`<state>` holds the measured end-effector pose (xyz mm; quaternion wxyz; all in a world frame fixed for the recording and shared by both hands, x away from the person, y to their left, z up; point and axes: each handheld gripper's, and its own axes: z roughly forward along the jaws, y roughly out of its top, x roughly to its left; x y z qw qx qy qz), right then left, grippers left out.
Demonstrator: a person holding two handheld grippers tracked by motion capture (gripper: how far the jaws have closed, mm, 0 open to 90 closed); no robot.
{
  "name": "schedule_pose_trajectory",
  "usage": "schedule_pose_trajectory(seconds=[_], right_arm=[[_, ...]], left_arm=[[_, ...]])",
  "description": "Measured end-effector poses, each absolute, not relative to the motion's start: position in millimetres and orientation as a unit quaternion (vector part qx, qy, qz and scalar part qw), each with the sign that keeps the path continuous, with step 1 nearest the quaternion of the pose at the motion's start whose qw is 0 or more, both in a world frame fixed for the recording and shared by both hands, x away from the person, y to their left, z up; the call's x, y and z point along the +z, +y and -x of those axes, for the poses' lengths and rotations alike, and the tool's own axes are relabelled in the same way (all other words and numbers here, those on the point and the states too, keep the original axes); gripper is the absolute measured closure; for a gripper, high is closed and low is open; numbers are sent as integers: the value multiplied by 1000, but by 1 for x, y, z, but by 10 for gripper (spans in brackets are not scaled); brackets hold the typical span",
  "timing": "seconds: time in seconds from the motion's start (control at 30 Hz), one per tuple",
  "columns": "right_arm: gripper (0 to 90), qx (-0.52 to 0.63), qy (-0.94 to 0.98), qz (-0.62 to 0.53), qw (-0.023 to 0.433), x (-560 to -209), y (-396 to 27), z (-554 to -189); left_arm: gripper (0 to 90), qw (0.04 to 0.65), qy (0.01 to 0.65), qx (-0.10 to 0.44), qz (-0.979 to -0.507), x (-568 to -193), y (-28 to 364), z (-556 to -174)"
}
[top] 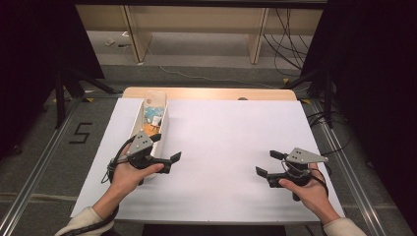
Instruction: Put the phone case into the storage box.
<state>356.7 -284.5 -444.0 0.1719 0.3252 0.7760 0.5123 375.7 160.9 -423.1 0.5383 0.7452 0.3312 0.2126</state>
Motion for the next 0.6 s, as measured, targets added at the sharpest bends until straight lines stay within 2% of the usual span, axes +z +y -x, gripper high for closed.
schedule_pose_trajectory(seconds=[0.6], right_arm=[[160, 513, 775, -327, 172, -445, -286, -357]], left_arm=[[34, 536, 323, 210, -751, -425, 157, -375]])
